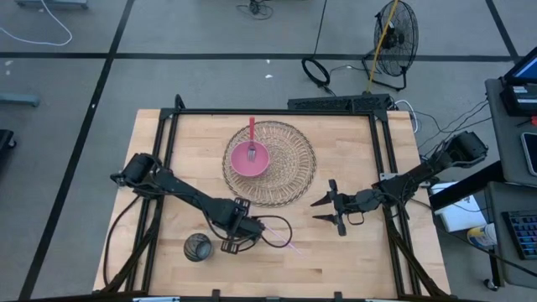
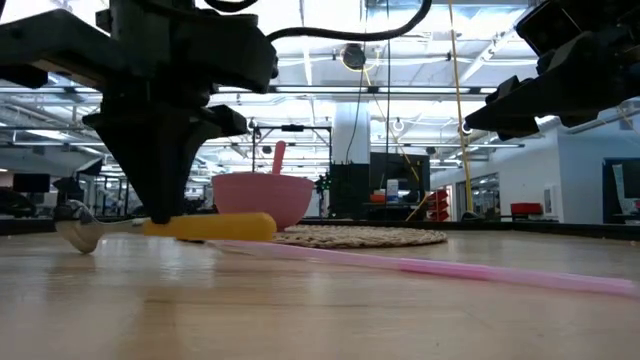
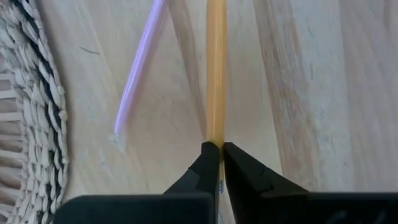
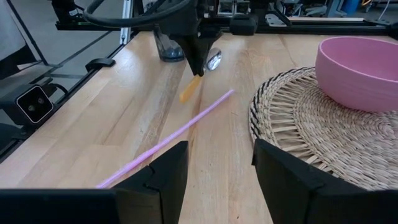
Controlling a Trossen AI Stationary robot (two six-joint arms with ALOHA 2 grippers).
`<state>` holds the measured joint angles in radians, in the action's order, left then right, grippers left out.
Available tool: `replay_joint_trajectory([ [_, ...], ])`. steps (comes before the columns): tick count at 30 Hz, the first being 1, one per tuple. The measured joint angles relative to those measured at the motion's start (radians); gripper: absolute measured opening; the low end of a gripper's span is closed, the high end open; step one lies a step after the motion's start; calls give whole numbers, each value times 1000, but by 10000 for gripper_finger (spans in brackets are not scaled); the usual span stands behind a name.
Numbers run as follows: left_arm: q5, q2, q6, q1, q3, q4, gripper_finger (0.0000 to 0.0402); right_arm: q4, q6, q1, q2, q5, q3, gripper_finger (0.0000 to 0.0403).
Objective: Pick & Place Utensil
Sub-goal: Put the yellow spoon on the bowl on the brown placemat
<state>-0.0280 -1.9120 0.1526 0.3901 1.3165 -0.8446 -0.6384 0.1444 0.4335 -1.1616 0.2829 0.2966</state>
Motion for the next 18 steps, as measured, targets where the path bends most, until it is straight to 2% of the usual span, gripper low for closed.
replay_joint_trajectory([
  [10,38,4,7,0,-72,119,4,0,-3,0,0,0,0,171],
  [18,72,3,-9,0,-73,140,63,0,-3,0,0,0,0,171],
])
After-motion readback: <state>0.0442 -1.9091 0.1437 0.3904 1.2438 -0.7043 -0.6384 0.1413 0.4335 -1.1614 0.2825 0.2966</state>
